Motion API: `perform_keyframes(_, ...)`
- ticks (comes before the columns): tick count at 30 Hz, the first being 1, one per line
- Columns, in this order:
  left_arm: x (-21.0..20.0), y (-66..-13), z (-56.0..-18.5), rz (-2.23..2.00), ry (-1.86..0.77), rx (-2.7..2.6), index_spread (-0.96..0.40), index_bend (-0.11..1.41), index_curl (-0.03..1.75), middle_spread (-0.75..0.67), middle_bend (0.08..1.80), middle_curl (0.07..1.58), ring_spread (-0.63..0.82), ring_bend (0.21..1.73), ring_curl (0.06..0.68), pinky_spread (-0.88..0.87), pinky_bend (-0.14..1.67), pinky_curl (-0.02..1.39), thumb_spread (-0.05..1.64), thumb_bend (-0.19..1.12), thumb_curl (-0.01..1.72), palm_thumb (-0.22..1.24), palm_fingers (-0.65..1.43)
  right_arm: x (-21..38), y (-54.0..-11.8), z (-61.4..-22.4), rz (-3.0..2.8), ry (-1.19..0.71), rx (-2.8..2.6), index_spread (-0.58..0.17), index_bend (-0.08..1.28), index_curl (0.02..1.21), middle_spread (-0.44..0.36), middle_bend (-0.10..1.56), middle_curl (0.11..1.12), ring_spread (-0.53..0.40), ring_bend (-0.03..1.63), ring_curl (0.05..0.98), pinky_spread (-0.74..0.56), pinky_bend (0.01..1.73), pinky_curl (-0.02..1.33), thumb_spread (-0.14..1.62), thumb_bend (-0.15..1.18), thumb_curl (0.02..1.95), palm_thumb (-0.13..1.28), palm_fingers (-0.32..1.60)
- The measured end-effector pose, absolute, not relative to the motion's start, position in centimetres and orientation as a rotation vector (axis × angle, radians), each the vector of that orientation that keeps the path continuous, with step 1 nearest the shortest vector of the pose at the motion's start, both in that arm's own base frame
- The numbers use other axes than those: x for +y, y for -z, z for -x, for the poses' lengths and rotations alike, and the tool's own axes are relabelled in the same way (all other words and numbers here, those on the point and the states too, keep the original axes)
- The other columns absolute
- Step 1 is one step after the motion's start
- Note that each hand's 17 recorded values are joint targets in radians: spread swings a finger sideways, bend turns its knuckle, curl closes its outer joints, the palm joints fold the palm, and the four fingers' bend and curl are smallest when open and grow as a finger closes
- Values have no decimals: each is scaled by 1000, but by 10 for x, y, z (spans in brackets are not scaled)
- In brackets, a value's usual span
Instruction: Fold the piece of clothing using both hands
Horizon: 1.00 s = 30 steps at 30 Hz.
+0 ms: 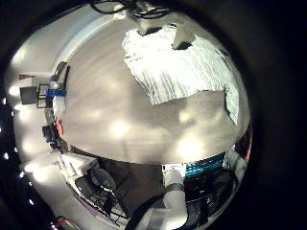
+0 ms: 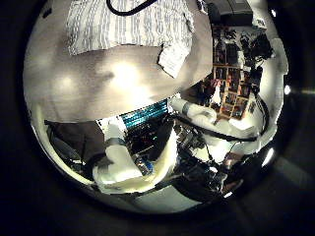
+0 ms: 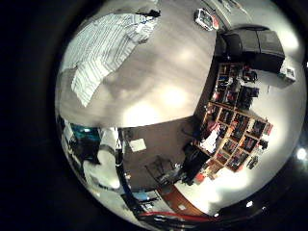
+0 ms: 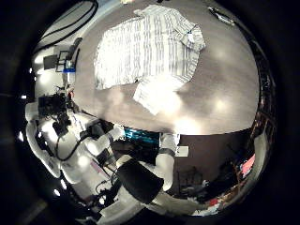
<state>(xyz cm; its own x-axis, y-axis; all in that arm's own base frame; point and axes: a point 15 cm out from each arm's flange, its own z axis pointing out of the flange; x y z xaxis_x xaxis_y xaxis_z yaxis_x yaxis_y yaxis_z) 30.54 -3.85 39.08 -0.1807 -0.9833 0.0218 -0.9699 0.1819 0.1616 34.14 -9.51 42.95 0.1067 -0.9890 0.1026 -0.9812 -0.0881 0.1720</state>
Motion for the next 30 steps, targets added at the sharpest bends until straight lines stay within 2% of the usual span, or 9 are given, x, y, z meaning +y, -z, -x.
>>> perform_keyframes(7,-38,-389,-296,-1934,192,-2299,-62,184,393,241,176,295,470,535,207,479,265,325,1114,-21,272,107,157,-103,-429,-347,-2185,30,-1998,-394,167,276,-42,229,359,91,529,206,348,579,242,1214,-17,233,176,151)
perform_keyframes(11,-37,-376,-296,-1926,212,-2290,-62,185,393,241,177,296,470,536,206,479,263,324,1113,-21,272,107,156,-109,-415,-343,-2161,76,-2001,-396,164,279,-41,223,358,87,521,207,348,568,241,1219,-16,232,173,161)
perform_keyframes(16,-31,-350,-316,-1887,239,-2346,-63,149,381,246,166,292,467,551,210,481,282,330,1083,-6,298,207,122,-115,-398,-332,-2132,136,-1996,-391,161,280,-40,221,358,83,514,209,348,558,240,1224,-16,233,172,168)
perform_keyframes(21,-10,-315,-330,-1794,397,-2400,-55,136,345,285,176,290,474,577,220,482,334,344,997,-30,307,210,41,-114,-384,-323,-2096,175,-1994,-389,158,278,-40,216,357,81,510,213,348,551,241,1226,-16,233,171,172)
perform_keyframes(30,-2,-229,-381,-1802,371,-2452,-89,113,273,303,202,312,474,634,234,470,412,356,926,-27,317,207,-17,-108,-365,-320,-2080,215,-1987,-380,152,271,-32,218,358,84,508,221,349,550,245,1229,-17,230,165,169)
